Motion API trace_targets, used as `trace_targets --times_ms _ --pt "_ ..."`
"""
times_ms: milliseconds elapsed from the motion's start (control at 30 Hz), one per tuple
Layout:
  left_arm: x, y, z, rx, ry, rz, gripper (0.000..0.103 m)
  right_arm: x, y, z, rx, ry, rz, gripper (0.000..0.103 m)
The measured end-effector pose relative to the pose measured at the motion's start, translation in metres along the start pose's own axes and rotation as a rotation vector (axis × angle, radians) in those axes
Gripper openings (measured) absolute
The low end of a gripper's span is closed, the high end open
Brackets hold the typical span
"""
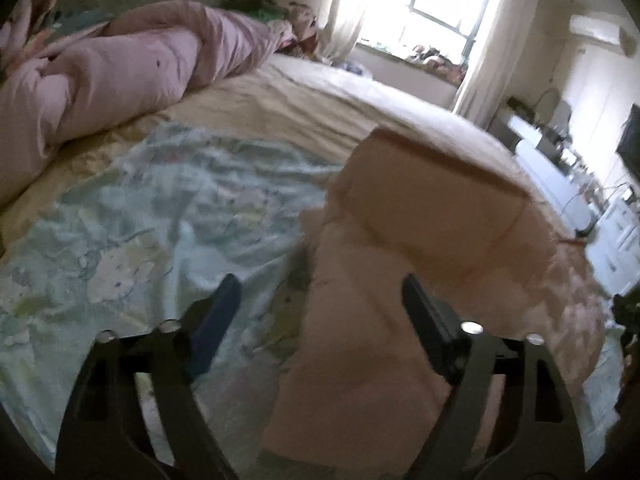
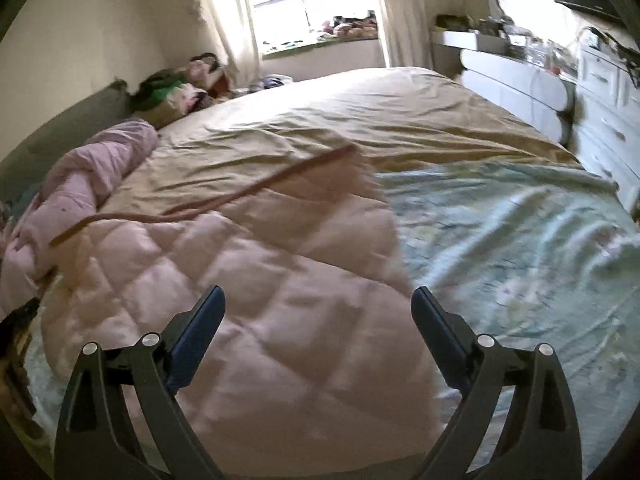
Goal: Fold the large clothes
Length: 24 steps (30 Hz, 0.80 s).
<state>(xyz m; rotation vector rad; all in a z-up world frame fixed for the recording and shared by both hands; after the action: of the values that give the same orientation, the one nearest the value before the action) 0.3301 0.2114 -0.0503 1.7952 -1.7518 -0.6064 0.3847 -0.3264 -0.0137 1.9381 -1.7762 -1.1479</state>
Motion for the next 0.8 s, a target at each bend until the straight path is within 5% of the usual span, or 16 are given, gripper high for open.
trace_targets --times_ms 233,433,567,800 --pt "0.009 -0.005 0.026 -0.036 0.043 0.140 0.086 0.026 -0.022 0.015 -0.068 0.025 0.031 0.093" --pt "0.022 -0.016 0.034 -0.062 0.017 0.157 0.090 0.033 -0.034 0.020 -0.075 -0.001 0.015 0.092" --pt "0.032 -0.021 0.035 -0.078 -0.026 0.137 0.089 0.033 -0.035 0.022 -0.066 -0.011 -0.007 0.078" --pt "0.045 -0.021 0.033 -0.065 -0.076 0.136 0.055 0.036 -0.035 0.025 -0.034 -0.024 -0.015 0.048"
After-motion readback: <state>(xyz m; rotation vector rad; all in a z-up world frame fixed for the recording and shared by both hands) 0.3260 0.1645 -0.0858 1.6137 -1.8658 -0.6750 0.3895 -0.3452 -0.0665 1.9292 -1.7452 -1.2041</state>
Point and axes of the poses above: each gripper's, at about its wrist camera, not at the fingertips, and y roughly against the way its jaws point, x to its right, z to its underside, the point moved 7 cm from there along -y, roughly the way its jaws point, and after that the axes turned 14 degrees about -y, right-handed, at the moved point
